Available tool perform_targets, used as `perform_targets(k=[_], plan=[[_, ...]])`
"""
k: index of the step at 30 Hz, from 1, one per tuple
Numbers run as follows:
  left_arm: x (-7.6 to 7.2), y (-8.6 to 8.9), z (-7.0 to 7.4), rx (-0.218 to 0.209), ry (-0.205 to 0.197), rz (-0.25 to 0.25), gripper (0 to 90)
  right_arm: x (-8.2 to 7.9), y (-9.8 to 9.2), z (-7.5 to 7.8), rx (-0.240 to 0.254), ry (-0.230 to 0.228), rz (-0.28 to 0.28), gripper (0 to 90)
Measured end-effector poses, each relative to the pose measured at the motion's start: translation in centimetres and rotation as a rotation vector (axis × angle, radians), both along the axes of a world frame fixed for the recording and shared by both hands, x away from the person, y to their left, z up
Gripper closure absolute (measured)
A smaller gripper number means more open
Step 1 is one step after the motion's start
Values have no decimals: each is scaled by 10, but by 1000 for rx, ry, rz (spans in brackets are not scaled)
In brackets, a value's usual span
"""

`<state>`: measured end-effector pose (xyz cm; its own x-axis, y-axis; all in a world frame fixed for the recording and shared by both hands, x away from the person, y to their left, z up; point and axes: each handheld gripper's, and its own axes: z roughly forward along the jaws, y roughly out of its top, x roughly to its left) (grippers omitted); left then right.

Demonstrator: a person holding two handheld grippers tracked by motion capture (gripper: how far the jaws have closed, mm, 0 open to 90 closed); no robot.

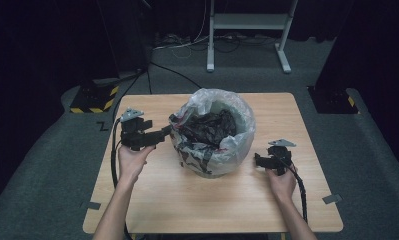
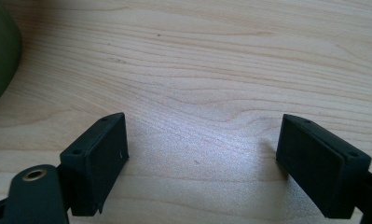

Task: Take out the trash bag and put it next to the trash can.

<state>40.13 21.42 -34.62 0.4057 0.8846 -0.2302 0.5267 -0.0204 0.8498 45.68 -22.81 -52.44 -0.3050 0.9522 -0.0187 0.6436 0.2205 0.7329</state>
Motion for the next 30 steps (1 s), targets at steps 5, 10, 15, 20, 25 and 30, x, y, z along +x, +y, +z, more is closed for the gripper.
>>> perform_targets(k=[5,10,15,20,25,30], plan=[[6,-9,6,22,-1,-13,233,0,0,0,1,2,-2,163],[9,-9,10,-4,-2,-13,239,0,0,0,1,1,0,165],[4,-12,16,74,-32,6,243,0,0,0,1,1,1,166],[10,-21,22,91,-40,-2,258,0,0,0,3,2,2,167],[21,-30,24,91,-28,-12,289,0,1,0,5,3,2,168],[29,-41,22,146,-18,-12,325,0,1,0,7,3,2,170]])
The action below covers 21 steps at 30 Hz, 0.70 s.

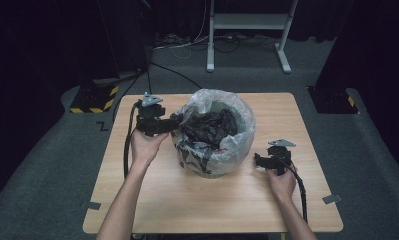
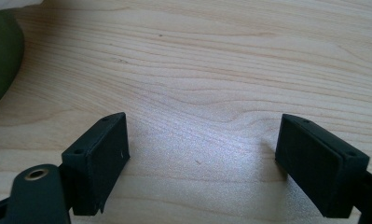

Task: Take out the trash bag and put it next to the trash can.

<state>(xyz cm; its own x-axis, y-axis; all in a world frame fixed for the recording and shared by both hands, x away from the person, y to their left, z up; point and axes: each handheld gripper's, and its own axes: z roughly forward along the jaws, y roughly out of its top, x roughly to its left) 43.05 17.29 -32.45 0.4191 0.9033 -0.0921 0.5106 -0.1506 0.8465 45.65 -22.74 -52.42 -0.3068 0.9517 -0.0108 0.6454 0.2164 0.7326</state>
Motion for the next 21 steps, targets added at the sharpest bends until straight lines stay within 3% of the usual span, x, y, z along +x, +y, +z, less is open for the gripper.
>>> perform_targets(k=[6,12,18,21], plan=[[8,-7,-5,42,30,0,463,0,0,0,0,-1,1,172],[11,-9,-8,46,53,-18,657,0,0,0,0,-3,4,175],[9,-12,-6,101,33,-13,810,0,0,0,1,-3,4,176],[9,-13,-5,99,28,-20,866,0,1,0,3,-2,2,176]])
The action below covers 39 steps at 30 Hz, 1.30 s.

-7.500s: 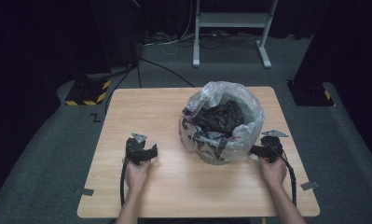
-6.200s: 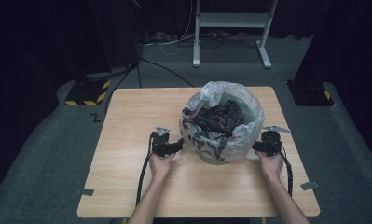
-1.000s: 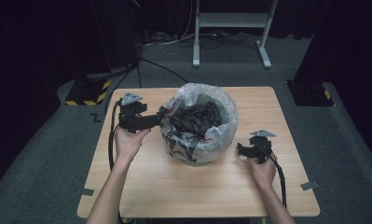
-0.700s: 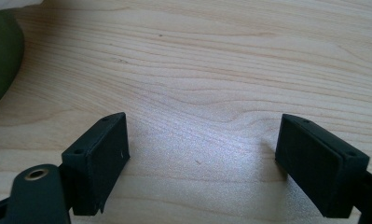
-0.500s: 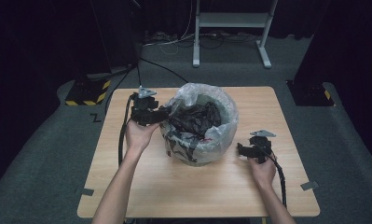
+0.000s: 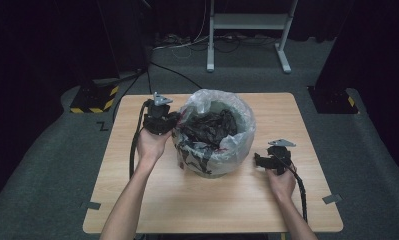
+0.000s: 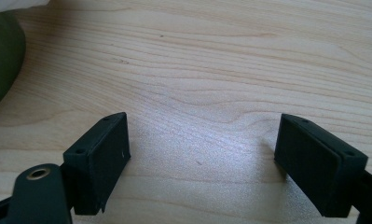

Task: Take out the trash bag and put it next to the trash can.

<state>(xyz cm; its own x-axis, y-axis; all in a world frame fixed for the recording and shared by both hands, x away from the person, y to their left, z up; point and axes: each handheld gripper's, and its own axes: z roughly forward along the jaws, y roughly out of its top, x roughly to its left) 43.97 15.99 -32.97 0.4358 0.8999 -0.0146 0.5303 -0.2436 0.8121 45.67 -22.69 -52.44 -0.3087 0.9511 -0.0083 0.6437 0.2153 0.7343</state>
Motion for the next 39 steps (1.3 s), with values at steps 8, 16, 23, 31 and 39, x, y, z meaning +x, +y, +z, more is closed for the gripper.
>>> perform_targets(k=[8,16,23,31,39], plan=[[-1,-4,2,-58,-18,-46,891,1,1,0,-1,-2,15,175],[2,-9,6,-141,5,-76,892,0,-1,6,-17,32,52,292],[3,-16,11,-176,10,-110,892,-3,-6,14,14,60,78,343],[4,-22,11,-165,10,-128,894,-9,-5,55,40,40,157,349],[5,-19,11,-169,12,-132,894,-11,-8,107,113,6,201,400]])
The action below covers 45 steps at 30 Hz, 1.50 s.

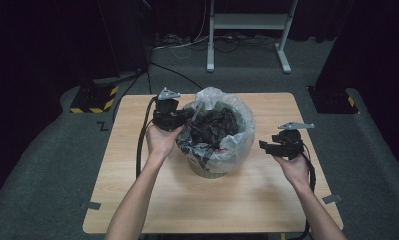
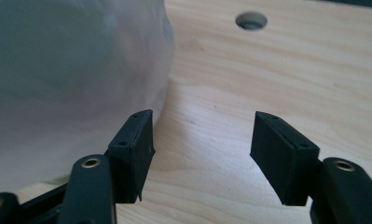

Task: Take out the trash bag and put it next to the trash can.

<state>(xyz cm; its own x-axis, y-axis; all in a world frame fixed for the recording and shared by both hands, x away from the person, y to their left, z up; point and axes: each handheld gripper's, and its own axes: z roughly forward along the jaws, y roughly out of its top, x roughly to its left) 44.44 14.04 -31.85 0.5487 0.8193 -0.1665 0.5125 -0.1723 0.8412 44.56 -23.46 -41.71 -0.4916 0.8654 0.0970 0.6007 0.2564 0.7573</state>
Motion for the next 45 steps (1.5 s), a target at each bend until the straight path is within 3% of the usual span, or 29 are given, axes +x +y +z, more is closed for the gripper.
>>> perform_targets(k=[7,11,16,21,27,37,40,45], plan=[[2,-3,-2,6,1,-2,893,3,-2,30,48,-8,18,401],[3,-4,-3,-1,5,1,894,4,-1,49,86,-41,24,402],[3,-6,-4,11,3,-5,893,5,4,83,141,-109,37,406],[3,-8,-5,16,3,-17,894,11,29,102,91,-121,80,408],[3,-11,-4,12,4,-27,893,23,61,103,13,-103,104,416],[3,-13,-6,0,9,-37,893,38,81,88,-77,-50,104,468],[4,-14,-6,0,9,-38,894,39,83,87,-96,-48,104,514],[3,-14,-5,-6,12,-40,893,39,87,86,-131,-45,126,664]])
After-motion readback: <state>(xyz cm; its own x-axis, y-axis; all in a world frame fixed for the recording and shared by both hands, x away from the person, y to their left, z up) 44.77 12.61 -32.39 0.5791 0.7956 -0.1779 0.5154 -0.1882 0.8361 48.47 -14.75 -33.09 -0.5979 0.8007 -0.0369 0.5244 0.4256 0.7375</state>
